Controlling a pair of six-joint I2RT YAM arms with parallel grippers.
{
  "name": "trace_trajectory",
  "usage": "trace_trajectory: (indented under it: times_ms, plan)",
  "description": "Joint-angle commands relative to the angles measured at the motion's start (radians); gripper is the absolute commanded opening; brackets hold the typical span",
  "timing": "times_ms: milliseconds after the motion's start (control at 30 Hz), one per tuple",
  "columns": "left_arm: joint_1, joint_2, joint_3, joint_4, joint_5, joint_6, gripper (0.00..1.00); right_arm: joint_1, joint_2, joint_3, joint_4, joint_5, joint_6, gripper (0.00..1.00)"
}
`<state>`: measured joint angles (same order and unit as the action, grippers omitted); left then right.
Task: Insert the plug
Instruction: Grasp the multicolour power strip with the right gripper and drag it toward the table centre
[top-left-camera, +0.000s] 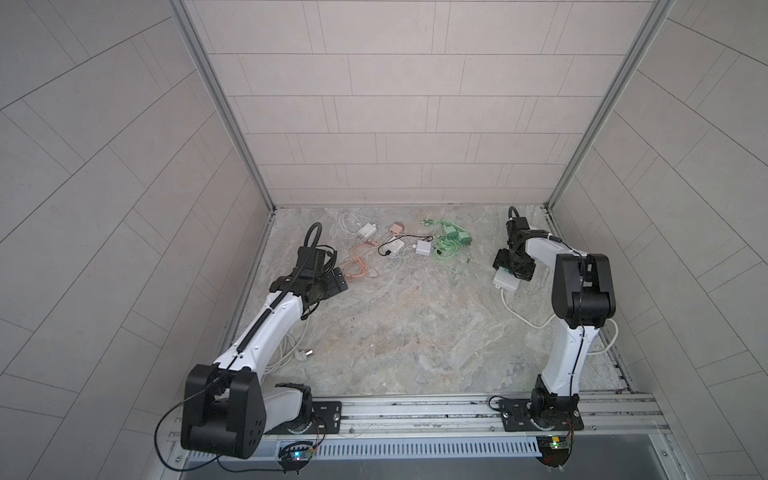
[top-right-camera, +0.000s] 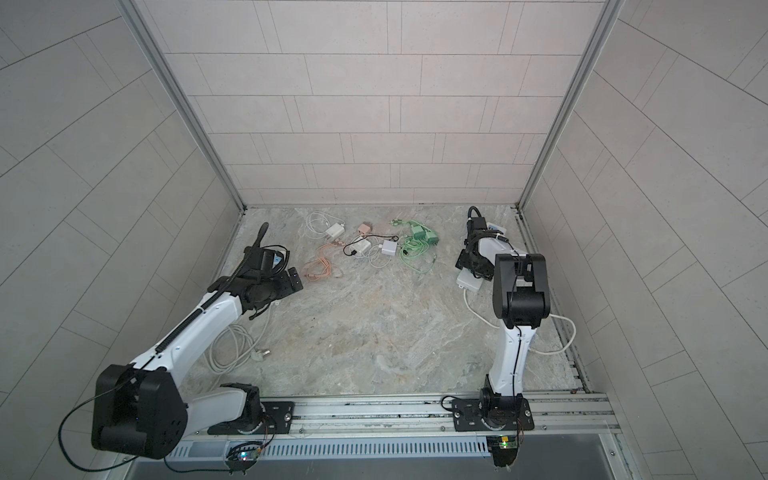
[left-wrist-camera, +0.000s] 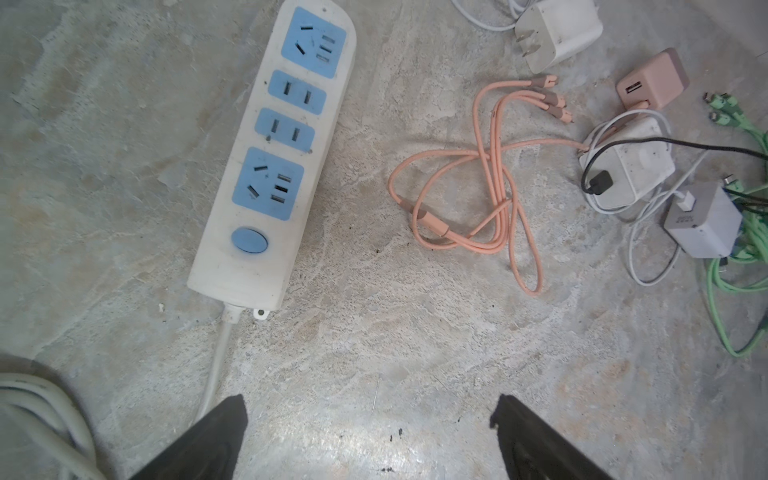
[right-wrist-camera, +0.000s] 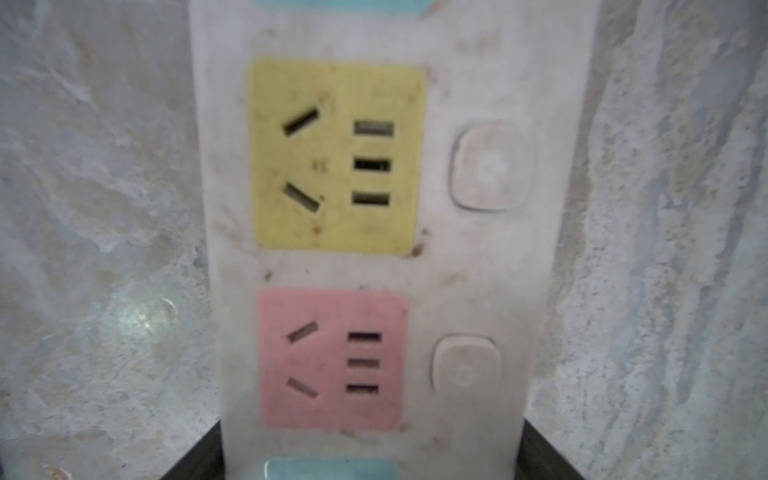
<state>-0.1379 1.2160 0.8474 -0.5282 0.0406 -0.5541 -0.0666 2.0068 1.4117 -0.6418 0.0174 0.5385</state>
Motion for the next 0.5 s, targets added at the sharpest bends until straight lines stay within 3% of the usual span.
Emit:
trace_trajectory:
  times_ms: [0,467]
  plan:
    - [0.001,-0.057,-0.014,-0.041,-0.007,-0.017,1.00,0.002,-0.033,-0.017,-0.070,-0.017,-0.080,0.66]
    - [0.003,-0.105,-0.059,-0.023,-0.025,-0.052,1.00,0.132,-0.395,-0.172,0.073,-0.176,-0.283,0.55]
